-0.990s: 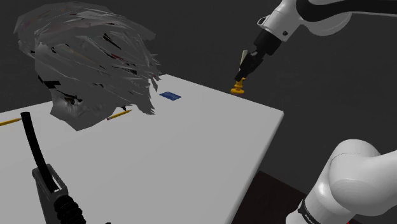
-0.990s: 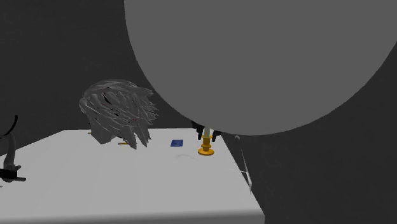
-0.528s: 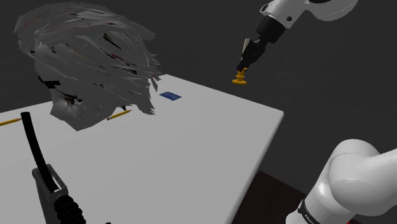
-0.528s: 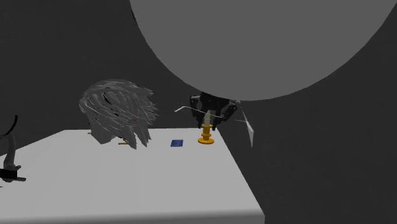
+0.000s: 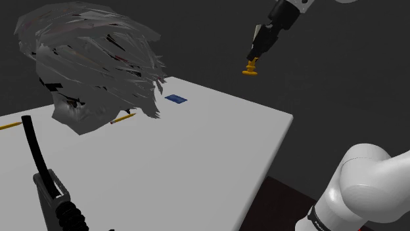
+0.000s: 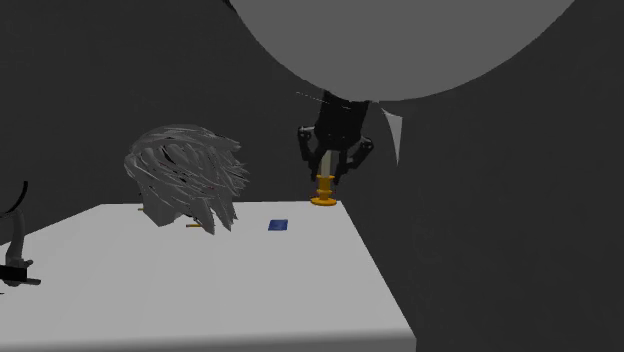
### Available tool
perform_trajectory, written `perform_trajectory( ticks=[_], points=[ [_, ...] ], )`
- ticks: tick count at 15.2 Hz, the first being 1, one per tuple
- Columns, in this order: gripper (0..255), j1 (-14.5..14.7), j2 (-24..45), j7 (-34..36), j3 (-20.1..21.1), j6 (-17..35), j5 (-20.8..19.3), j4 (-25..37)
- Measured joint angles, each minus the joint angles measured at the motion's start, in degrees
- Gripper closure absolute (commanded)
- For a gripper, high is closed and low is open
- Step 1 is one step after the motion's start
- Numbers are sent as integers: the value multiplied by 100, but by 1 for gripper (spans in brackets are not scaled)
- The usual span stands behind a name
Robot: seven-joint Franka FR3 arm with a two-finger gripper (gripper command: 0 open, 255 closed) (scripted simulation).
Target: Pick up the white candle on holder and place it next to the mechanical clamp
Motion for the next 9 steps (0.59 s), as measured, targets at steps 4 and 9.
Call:
perform_trajectory(
  ticks=[4,9],
  points=[
    [255,18,151,47,-19,-293,-5,449],
    [255,49,386,128,-23,-634,2,1033]
  ],
)
